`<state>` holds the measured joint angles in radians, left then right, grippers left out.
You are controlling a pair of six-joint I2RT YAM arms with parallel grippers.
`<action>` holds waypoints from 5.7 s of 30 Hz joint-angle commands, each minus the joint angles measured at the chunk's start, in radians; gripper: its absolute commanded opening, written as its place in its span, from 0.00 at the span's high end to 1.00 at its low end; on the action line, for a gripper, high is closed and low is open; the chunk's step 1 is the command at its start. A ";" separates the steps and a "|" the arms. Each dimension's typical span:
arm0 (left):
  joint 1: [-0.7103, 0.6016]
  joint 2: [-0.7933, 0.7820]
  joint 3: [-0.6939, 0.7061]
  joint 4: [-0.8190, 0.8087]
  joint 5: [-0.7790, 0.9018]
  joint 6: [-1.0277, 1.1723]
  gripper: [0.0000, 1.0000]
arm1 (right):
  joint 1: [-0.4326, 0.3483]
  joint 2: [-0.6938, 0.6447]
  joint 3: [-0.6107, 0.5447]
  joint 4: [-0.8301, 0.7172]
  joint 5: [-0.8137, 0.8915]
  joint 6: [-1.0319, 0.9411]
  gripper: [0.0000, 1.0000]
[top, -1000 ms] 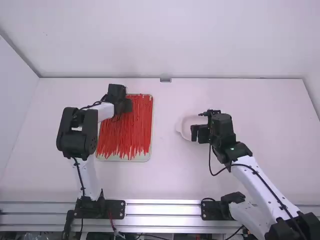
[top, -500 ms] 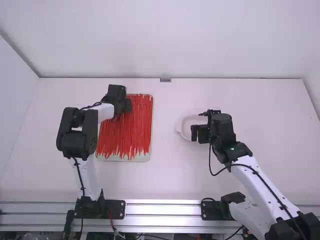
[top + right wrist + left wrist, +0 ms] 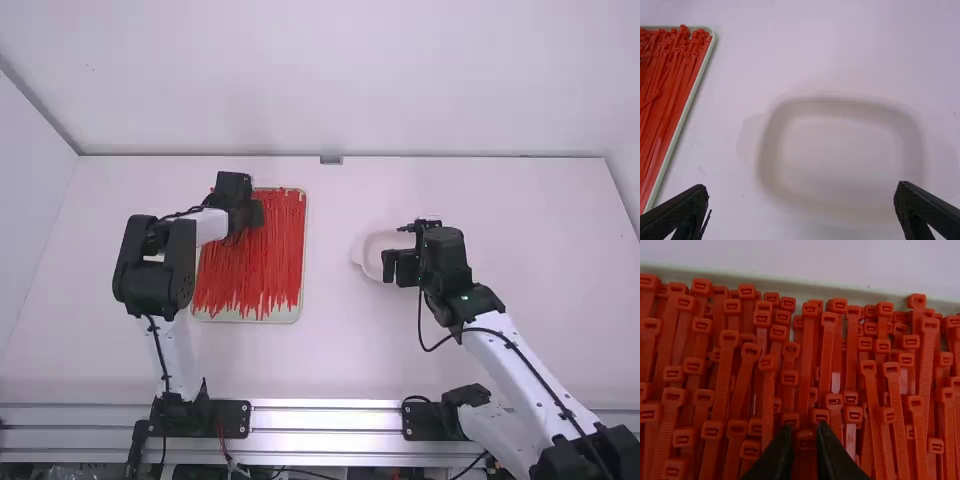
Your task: Fasten the cable tie
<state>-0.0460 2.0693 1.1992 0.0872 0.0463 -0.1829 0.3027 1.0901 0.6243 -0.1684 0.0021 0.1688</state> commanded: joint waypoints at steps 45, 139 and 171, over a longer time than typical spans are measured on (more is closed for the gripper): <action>0.000 -0.266 0.116 0.079 -0.067 -0.036 0.98 | -0.001 0.002 0.032 0.008 -0.003 -0.016 0.01; -0.348 -0.865 -0.458 0.660 0.441 -0.322 0.98 | 0.274 0.016 0.032 0.637 -0.256 0.097 0.51; -0.352 -0.865 -0.458 0.696 0.493 -0.398 0.98 | 0.274 0.016 0.032 0.667 -0.293 0.128 0.64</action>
<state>-0.3843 1.2282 0.7467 0.7757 0.5240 -0.5621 0.5758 1.1004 0.6270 0.4892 -0.2871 0.2893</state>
